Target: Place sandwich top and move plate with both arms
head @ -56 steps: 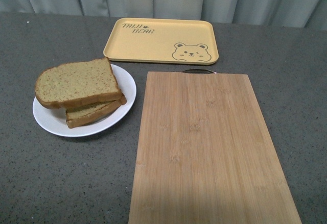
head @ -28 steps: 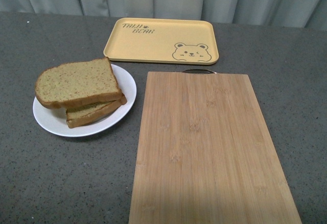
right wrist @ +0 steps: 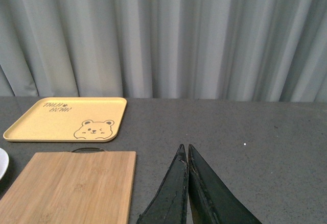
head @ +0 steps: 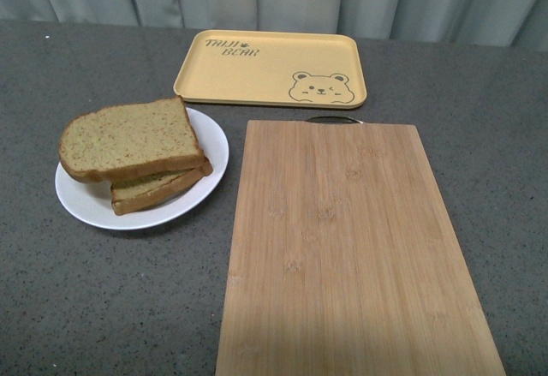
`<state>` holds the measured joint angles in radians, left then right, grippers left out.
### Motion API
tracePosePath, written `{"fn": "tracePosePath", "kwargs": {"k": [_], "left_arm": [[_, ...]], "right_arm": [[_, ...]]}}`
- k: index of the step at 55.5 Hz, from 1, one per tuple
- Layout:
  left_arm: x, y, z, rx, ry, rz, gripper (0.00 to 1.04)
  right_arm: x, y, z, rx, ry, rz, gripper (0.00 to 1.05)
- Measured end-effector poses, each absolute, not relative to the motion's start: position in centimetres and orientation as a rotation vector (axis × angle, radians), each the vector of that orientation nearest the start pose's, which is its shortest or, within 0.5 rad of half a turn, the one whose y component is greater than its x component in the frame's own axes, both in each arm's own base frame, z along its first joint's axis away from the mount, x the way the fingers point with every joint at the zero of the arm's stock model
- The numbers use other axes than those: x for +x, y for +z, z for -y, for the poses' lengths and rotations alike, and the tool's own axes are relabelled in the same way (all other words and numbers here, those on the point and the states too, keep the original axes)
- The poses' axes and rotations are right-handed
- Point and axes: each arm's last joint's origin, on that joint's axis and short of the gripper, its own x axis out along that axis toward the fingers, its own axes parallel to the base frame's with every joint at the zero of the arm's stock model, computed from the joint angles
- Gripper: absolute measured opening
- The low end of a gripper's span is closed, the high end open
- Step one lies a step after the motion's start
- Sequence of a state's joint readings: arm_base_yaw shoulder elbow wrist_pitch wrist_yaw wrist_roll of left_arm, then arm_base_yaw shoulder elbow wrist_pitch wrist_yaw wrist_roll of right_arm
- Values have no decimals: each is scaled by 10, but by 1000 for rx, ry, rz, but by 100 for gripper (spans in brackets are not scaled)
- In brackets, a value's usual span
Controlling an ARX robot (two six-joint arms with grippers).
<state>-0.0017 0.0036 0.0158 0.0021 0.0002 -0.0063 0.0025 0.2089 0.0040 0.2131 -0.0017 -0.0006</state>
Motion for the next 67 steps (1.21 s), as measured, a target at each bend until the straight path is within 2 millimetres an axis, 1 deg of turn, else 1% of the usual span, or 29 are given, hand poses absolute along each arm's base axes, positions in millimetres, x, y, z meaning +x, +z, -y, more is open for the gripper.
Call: {"fn": "tracePosePath", "kwargs": {"k": [9, 13, 15, 24, 27, 29, 32, 33, 41, 42, 45, 46, 51, 53, 54, 56, 59, 60, 63, 67], "left_arm": [[97, 169, 0, -6, -2, 14, 98], [97, 169, 0, -6, -2, 14, 98], [97, 169, 0, -6, -2, 14, 98], [97, 169, 0, -6, -2, 14, 98], [97, 169, 0, -6, -2, 14, 98], [97, 169, 0, -6, -2, 14, 98], [97, 169, 0, -6, -2, 14, 98], [97, 169, 0, -6, -2, 14, 98], [97, 169, 0, -6, -2, 14, 98], [97, 169, 0, -6, -2, 14, 98], [97, 169, 0, -6, -2, 14, 98], [97, 169, 0, -6, -2, 14, 98], [97, 169, 0, -7, 0, 13, 98], [97, 168, 0, -31, 53, -31, 98], [98, 167, 1, -49, 92, -85, 98], [101, 166, 0, -88, 218, -190, 98], [108, 164, -2, -149, 316, -256, 98], [110, 164, -2, -154, 324, -266, 98], [123, 164, -2, -247, 340, -297, 98], [139, 165, -1, -332, 308, -327, 98]], "right_arm": [[108, 168, 0, -1, 4, 8, 1], [100, 163, 0, -1, 5, -27, 1], [98, 164, 0, -1, 5, -5, 1], [98, 165, 0, -1, 5, 2, 1], [98, 165, 0, -1, 5, 2, 7], [98, 165, 0, -1, 5, 2, 18], [98, 165, 0, -1, 5, 2, 30], [98, 165, 0, -1, 5, 2, 32], [98, 165, 0, -1, 5, 2, 57], [98, 165, 0, -1, 5, 2, 58], [98, 165, 0, -1, 5, 2, 69], [98, 165, 0, -1, 5, 2, 71], [98, 165, 0, -1, 5, 2, 87], [98, 165, 0, -2, 5, 2, 92], [98, 165, 0, -1, 5, 2, 95], [98, 165, 0, -1, 5, 1, 97], [98, 165, 0, -1, 5, 2, 95], [98, 165, 0, -1, 5, 2, 95], [98, 165, 0, -1, 5, 2, 95], [98, 165, 0, -1, 5, 2, 95]]}}
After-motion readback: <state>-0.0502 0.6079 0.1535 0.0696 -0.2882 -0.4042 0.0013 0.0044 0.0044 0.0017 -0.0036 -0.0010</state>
